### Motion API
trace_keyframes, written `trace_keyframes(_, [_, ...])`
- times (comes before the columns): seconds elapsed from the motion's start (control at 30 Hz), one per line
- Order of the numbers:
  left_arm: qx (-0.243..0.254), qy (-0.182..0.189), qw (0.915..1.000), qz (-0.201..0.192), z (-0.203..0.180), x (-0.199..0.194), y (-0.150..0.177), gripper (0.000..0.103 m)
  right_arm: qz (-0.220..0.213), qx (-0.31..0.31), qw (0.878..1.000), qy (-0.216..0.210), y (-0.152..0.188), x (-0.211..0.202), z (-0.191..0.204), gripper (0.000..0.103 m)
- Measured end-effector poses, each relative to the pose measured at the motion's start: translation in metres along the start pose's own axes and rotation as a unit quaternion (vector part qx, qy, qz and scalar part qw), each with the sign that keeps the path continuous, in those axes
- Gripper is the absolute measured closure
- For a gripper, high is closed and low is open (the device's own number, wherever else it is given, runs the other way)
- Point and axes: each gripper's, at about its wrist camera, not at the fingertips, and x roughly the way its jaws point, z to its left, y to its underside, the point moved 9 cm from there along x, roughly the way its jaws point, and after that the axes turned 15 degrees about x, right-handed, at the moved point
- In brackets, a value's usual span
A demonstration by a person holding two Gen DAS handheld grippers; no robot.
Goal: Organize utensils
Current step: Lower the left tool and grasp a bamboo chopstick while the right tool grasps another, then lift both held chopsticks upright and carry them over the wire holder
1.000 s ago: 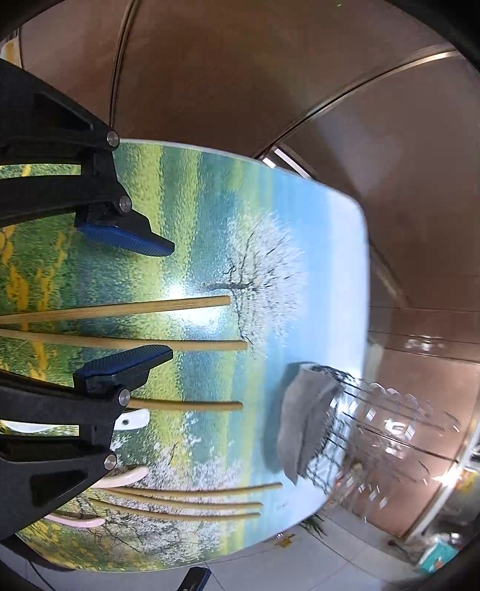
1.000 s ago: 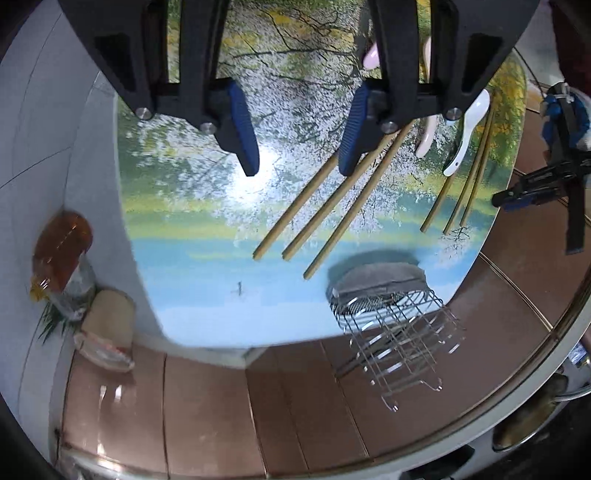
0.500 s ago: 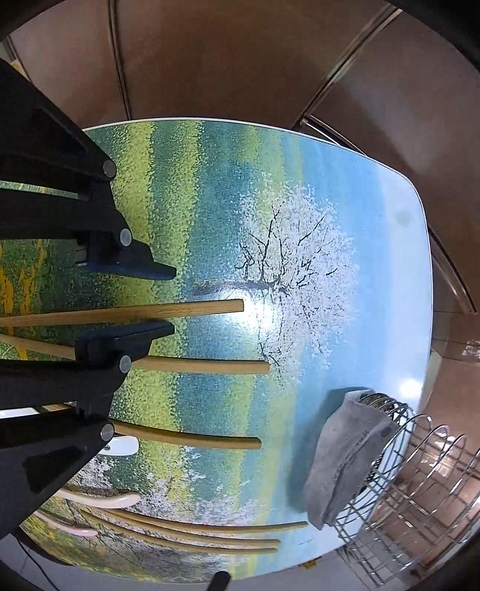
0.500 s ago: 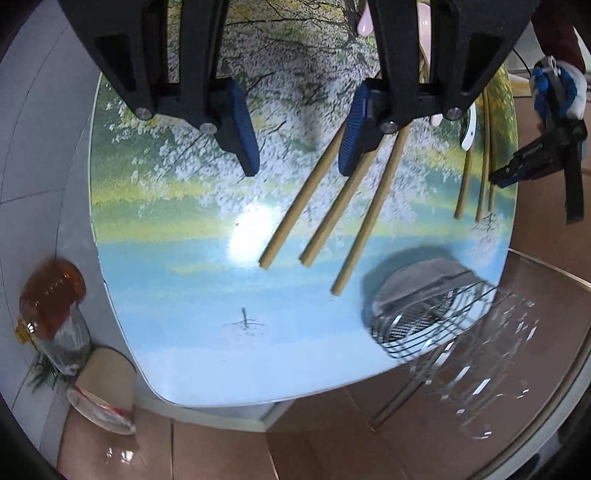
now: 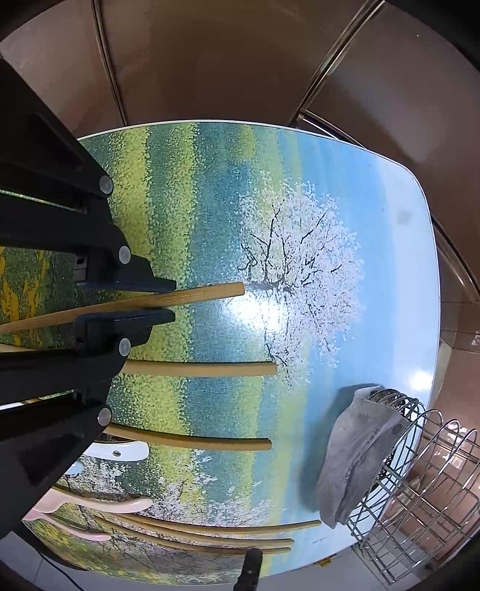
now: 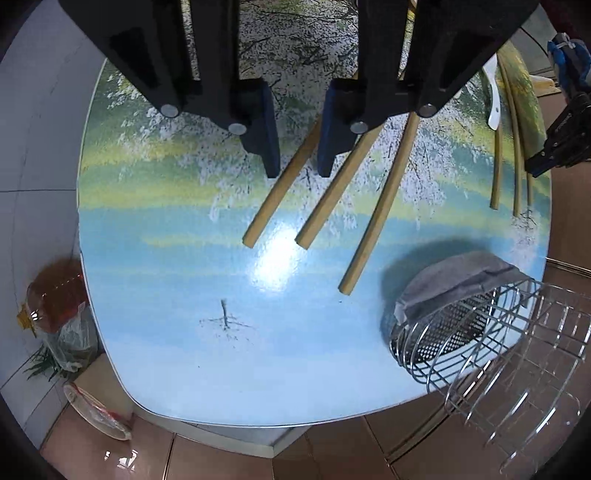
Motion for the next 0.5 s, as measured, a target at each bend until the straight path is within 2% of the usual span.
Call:
trace_keyframes(0.23, [0.005,-0.004,0.9999,0.009,-0.005,0.002,-0.018,0.094,0.008,-0.026,0.999,0.026,-0.002,0.002,0.012,0.092])
trace_keyframes(0.37, [0.022,-0.023,0.9995,-0.006,-0.015,0.001,-0.026,0.096,0.001,-0.013,1.0,0.006,0.0,-0.001,0.011,0.096])
trace_keyframes(0.5, [0.023,-0.022,0.9994,-0.017,-0.021,-0.002,-0.025,0.097,-0.007,-0.002,1.0,-0.022,0.007,-0.001,0.006,0.097])
